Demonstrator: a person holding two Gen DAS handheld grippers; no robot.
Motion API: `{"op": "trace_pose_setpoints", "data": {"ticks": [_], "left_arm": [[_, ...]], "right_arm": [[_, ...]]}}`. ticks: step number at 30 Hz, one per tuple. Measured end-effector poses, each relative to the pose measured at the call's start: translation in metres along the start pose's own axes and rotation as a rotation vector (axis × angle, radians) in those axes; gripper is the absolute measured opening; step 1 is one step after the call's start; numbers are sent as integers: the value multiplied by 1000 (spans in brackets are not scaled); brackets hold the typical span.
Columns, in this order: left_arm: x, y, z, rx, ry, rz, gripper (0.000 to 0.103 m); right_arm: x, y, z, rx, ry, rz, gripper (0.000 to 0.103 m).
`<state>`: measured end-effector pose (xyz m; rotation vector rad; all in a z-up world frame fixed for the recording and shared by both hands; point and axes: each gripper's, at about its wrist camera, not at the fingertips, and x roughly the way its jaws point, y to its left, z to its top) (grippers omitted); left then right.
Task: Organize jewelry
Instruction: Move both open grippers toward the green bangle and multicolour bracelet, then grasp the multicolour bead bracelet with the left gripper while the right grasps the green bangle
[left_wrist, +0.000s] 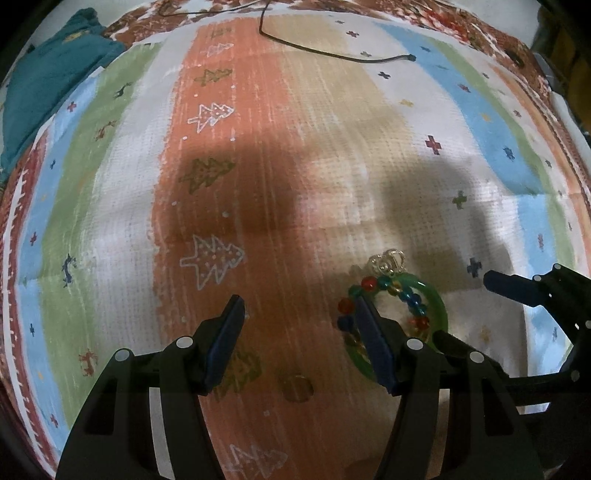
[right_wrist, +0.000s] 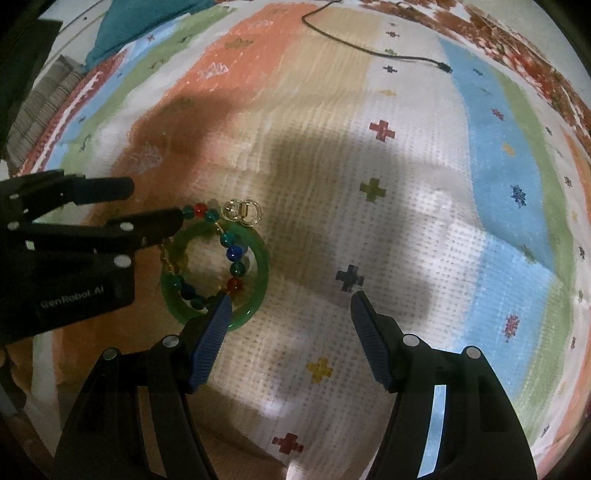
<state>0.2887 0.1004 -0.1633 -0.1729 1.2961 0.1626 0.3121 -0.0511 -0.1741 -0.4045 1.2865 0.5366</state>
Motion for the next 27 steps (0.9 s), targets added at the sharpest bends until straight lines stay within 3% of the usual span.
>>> {"op": "trace_pose_setpoints", "data": {"ticks": [11, 16, 20, 27], "left_arm": [[12, 2, 4, 8, 7, -8, 62], [19, -8, 4, 87, 39, 25, 61], [20, -10, 6, 78, 39, 27, 61], [22, -6, 6, 74, 32, 18, 57]], "right_arm": [[10, 4, 8, -34, 14, -23, 67], [16, 8, 12, -40, 23, -25, 67], [16, 8, 11, -50, 20, -31, 66], [17, 11, 4, -59, 12, -53, 55]]}}
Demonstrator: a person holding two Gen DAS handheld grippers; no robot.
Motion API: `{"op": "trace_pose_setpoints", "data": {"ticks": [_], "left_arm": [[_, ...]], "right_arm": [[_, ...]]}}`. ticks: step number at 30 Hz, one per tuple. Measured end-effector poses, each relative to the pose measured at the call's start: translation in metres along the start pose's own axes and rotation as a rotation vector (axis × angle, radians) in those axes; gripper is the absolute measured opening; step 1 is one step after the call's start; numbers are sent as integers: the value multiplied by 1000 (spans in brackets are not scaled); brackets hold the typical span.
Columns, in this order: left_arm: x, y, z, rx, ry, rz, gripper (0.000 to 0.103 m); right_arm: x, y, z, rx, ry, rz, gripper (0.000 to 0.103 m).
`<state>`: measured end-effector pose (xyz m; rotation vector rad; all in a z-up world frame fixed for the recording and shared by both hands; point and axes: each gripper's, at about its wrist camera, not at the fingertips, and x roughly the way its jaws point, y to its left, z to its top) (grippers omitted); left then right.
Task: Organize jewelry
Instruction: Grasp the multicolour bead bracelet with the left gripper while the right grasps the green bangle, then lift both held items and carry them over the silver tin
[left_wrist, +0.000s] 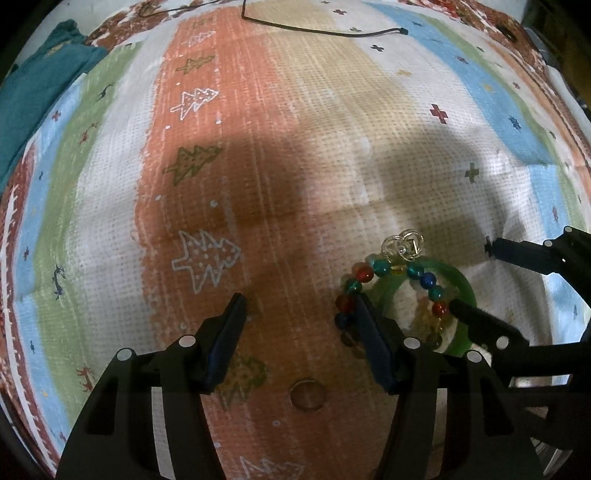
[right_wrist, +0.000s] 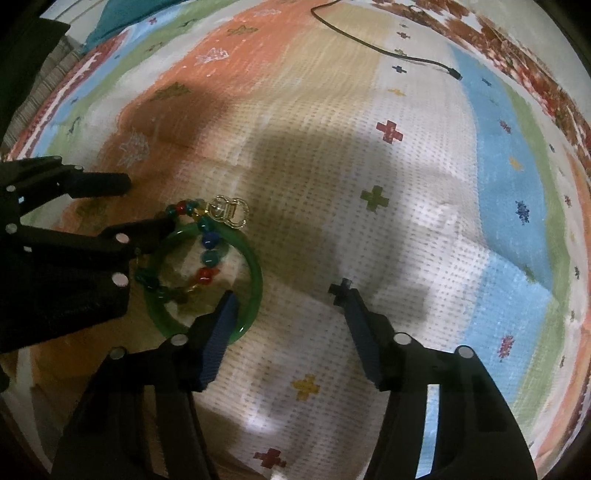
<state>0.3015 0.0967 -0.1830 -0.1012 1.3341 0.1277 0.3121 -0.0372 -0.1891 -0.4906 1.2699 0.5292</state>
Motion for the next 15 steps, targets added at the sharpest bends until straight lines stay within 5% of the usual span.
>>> {"op": "trace_pose_setpoints", "data": {"ticks": [8, 11, 15], "left_arm": [[-1, 17, -7, -16, 0, 19, 35], [-2, 21, -7, -25, -4, 32, 15], [-2, 26, -5, -41, -5, 33, 9]], "right_arm": [[2, -14, -3, 1, -11, -14, 28], [2, -8, -3, -17, -16, -14, 10], [1, -2, -3, -24, -20, -19, 8]]}}
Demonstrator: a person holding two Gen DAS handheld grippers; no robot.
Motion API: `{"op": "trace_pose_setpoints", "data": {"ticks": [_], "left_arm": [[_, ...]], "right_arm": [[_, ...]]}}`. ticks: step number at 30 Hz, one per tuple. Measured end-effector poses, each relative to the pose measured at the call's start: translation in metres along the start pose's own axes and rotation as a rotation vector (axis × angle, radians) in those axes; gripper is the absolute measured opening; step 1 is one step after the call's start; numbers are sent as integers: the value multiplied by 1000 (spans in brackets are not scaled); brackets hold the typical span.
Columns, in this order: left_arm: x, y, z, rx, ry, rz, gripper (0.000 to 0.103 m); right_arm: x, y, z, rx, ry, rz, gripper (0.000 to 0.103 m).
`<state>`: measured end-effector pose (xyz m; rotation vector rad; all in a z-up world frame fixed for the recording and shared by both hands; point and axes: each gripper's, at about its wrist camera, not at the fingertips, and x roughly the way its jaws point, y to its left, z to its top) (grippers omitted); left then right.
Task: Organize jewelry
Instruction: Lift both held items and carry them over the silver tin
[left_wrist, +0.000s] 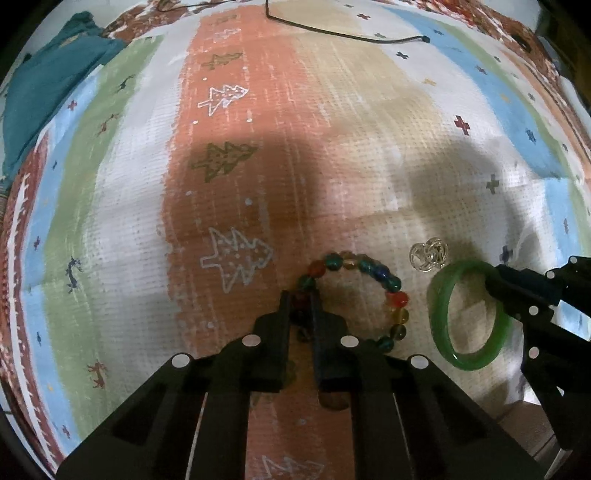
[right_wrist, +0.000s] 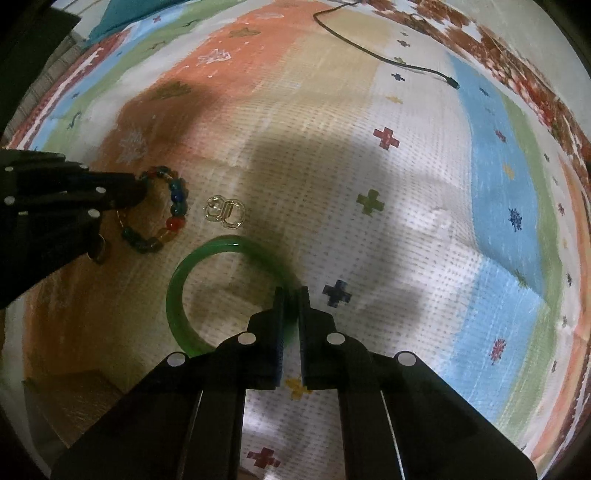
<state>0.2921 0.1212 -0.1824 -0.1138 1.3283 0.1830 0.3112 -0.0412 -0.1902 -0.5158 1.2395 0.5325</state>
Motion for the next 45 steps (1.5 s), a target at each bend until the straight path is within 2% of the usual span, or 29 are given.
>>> {"op": "trace_pose_setpoints", "data": {"ticks": [5, 9, 15, 21, 29, 45], "left_arm": [[-9, 3, -2, -16, -4, 2, 9], [-26, -3, -8, -12, -9, -40, 9], [-62, -11, -14, -12, -78, -65, 9], [-83, -26, -19, -21, -141, -62, 9], [-107, -27, -24, -39, -198, -59, 9], [-167, -38, -56, -39, -316, -141, 9]], "right_arm": [[-7, -18, 0, 43, -5, 32, 8], [-18, -11, -10, 48, -1, 31, 8], [-41, -12, -19, 79, -32, 24, 8], [-62, -22, -22, 117, -86, 52, 8], [-88, -21, -35, 147, -138, 52, 8], [-129, -17, -64, 178, -221, 56, 8]]}}
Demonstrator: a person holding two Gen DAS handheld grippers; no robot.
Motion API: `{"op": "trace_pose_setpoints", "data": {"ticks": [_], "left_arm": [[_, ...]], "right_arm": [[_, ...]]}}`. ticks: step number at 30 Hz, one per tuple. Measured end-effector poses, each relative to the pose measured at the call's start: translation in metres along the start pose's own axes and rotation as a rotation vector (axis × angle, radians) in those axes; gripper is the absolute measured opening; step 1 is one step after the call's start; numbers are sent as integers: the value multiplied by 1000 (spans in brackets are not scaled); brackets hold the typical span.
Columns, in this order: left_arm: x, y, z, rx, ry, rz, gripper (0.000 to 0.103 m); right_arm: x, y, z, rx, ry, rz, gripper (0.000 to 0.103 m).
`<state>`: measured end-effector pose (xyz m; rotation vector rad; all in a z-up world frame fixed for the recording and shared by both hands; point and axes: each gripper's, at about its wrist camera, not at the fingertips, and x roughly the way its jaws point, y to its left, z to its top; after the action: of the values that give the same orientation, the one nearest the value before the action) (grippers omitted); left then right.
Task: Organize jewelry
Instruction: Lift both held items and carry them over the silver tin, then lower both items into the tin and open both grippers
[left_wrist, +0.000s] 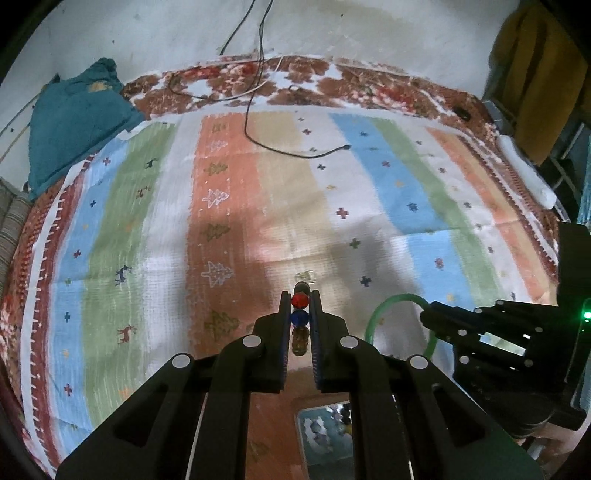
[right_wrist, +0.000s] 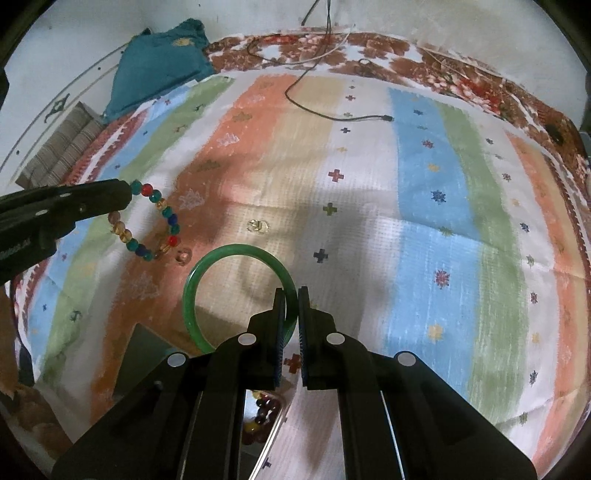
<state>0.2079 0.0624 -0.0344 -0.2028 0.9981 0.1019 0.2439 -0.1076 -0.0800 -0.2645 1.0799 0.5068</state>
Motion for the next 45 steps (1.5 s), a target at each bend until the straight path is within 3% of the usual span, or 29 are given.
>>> {"op": "trace_pose_setpoints", "data": {"ticks": [18, 30, 45], "left_arm": [[-35, -23, -32, 61, -51, -8, 9], [-50, -27, -48, 56, -70, -21, 9], [-77, -33, -72, 56, -117, -50, 9]], "right_arm": [[-31, 14, -28, -20, -50, -16, 8], [-48, 17, -45, -19, -84, -43, 8], [-64, 25, -66, -21, -101, -15, 8]]}}
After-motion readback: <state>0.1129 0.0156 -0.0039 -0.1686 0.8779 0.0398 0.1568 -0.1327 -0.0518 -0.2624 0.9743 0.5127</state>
